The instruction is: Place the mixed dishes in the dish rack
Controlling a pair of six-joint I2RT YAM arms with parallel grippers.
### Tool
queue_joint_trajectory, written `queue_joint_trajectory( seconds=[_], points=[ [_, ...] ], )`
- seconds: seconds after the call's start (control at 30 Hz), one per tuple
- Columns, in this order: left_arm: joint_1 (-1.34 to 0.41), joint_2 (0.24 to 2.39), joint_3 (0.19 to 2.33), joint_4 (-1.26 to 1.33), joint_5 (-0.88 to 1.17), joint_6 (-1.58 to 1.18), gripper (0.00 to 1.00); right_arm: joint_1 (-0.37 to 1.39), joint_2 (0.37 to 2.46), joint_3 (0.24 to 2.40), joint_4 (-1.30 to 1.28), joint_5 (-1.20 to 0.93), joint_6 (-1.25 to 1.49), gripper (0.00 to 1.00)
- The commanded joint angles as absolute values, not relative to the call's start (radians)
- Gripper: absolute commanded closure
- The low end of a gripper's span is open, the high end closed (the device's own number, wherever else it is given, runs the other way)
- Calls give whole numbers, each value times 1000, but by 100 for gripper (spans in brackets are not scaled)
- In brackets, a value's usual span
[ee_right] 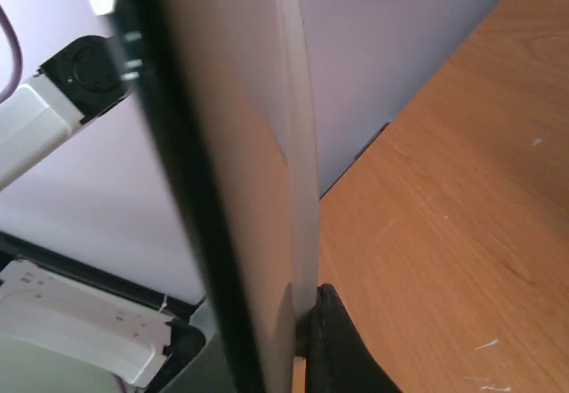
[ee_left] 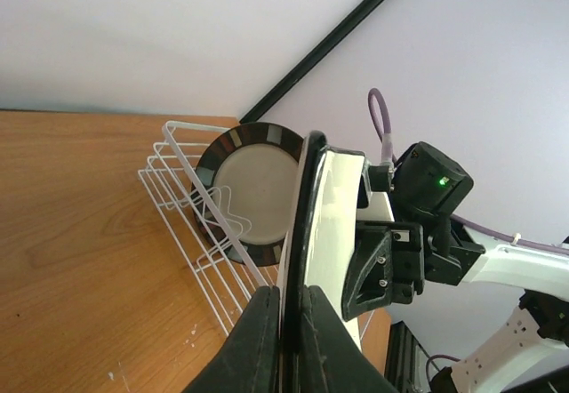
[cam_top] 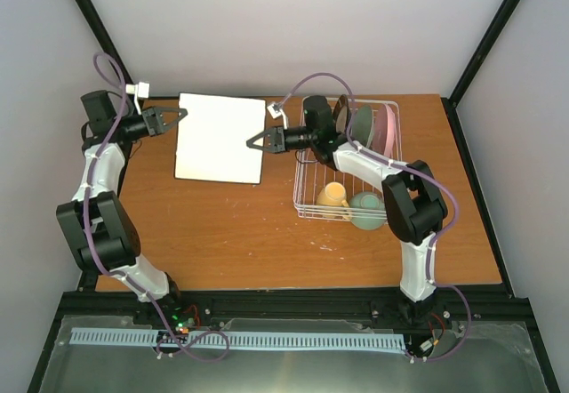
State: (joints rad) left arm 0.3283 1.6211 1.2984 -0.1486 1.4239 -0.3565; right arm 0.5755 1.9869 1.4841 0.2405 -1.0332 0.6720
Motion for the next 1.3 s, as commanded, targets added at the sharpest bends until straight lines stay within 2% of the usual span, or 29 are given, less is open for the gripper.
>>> queue_joint_trajectory(
  seconds=[0.0,0.1,0.17,0.27,0.33,0.37,0.4,0.57,0.63,0.67,0.87,1.03,1.27],
  points=[
    [307,1568,1301,-132,1516,-414,99,606,1977,1476,456,-1093,719,97],
    [307,1569,1293,-137,1491,-405,99,605,1955,1443,513,-1072,750,97],
    [306,1567,1298,-152,1465,-384,92,602,1939,1428,526,-1052,759,97],
    [307,1570,1320,-249,1400,-332,71,593,1912,1399,525,-1006,759,97],
    [307,1576,1349,-301,1350,-295,61,581,1892,1375,534,-981,768,97],
    [307,1580,1358,-325,1333,-279,51,576,1882,1362,540,-976,772,97],
    [307,1584,1368,-346,1310,-265,45,571,1874,1350,541,-965,776,97],
    [307,1595,1386,-383,1252,-239,28,558,1836,1311,551,-939,781,97],
    [306,1594,1399,-404,1210,-227,4,556,1824,1298,549,-922,781,97],
    [307,1593,1409,-418,1165,-219,1,553,1817,1296,537,-908,780,97],
    [307,1513,1446,-457,824,-199,0,546,1737,1283,383,-772,686,97],
    [307,1396,1394,-401,579,-210,0,546,1612,1241,247,-528,573,97],
    [308,1306,1322,-352,427,-213,0,546,1462,1219,104,-250,468,97]
  ],
)
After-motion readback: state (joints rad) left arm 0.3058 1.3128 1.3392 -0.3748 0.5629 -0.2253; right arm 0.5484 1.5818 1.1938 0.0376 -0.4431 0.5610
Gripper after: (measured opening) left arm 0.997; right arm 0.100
